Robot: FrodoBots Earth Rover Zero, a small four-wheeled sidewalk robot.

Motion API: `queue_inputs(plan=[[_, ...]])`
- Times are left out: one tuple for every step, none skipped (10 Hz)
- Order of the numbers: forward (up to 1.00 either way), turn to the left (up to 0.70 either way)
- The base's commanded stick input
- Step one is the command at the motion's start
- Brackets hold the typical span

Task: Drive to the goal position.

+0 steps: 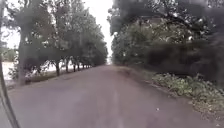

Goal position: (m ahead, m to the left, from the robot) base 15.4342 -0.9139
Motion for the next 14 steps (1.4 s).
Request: queue_inputs(plan=[[0.7, 0.04], [0.7, 0.0], [0.7, 0.0], [0.7, 0.0], [0.7, 0.0], [0.7, 0.0], [0.7, 0.0], [0.7, 0.0], [0.7, 0.0], [0.7, 0.0], [0.7, 0.0], [0.7, 0.0], [0.7, 0.0], [0.7, 0.0]])
